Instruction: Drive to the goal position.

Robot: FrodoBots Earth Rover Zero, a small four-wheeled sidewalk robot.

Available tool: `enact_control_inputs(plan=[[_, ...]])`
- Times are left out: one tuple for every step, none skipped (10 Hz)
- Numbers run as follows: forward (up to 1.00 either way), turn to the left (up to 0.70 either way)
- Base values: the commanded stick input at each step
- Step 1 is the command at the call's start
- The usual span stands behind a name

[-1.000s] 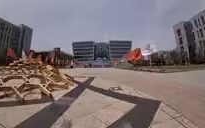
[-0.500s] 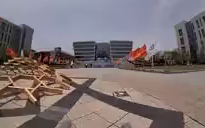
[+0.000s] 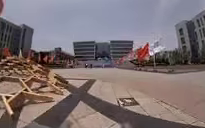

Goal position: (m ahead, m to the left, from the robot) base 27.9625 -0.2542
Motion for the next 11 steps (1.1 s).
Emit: enact_control_inputs(plan=[[1.0,0.0],[1.0,0.0],[1.0,0.0],[1.0,0.0],[1.0,-0.02],[1.0,-0.1],[1.0,0.0],[1.0,0.0],[1.0,0.0],[1.0,0.0],[1.0,0.0]])
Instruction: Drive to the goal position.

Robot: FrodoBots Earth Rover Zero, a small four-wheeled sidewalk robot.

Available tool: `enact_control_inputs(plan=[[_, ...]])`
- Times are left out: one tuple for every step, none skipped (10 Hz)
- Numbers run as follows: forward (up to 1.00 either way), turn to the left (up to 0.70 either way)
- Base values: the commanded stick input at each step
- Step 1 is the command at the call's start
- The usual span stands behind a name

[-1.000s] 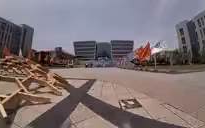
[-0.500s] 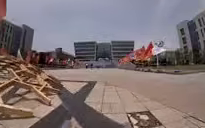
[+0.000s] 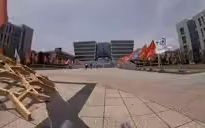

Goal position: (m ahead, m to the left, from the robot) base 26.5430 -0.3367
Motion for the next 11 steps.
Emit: enact_control_inputs(plan=[[1.0,0.0],[1.0,0.0],[1.0,0.0],[1.0,0.0],[1.0,0.0],[1.0,0.0],[1.0,0.0],[1.0,0.0],[1.0,-0.03],[1.0,0.0],[1.0,0.0]])
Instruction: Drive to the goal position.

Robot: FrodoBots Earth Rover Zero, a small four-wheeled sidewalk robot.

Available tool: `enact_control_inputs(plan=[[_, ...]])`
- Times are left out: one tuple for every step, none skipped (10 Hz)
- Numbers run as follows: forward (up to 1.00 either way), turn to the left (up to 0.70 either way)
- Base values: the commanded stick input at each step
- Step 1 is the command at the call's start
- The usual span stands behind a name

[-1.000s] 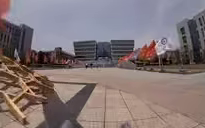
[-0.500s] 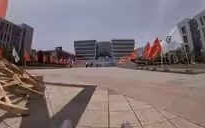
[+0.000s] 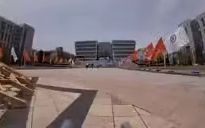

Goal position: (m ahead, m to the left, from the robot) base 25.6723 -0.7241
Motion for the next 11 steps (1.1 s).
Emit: enact_control_inputs(plan=[[1.0,-0.08],[1.0,-0.05],[1.0,-0.03],[1.0,-0.12],[1.0,-0.04],[1.0,0.0],[1.0,0.0],[1.0,-0.05],[1.0,0.0],[1.0,0.0],[1.0,0.0]])
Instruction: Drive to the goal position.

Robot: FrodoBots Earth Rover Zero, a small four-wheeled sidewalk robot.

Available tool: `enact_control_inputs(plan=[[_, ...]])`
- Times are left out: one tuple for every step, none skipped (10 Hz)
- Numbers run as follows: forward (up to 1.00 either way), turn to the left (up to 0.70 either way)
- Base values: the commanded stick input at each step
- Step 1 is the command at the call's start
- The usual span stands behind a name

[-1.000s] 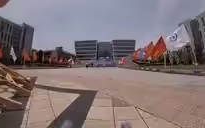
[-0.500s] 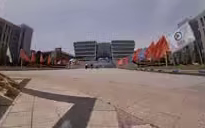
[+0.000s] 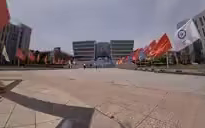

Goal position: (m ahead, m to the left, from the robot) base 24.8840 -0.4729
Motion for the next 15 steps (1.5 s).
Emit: enact_control_inputs(plan=[[1.0,0.0],[1.0,0.0],[1.0,0.0],[1.0,-0.04],[1.0,-0.19],[1.0,-0.16],[1.0,0.0],[1.0,0.0],[1.0,-0.06],[1.0,0.0],[1.0,0.0],[1.0,-0.1],[1.0,0.0],[1.0,0.0],[1.0,-0.14]])
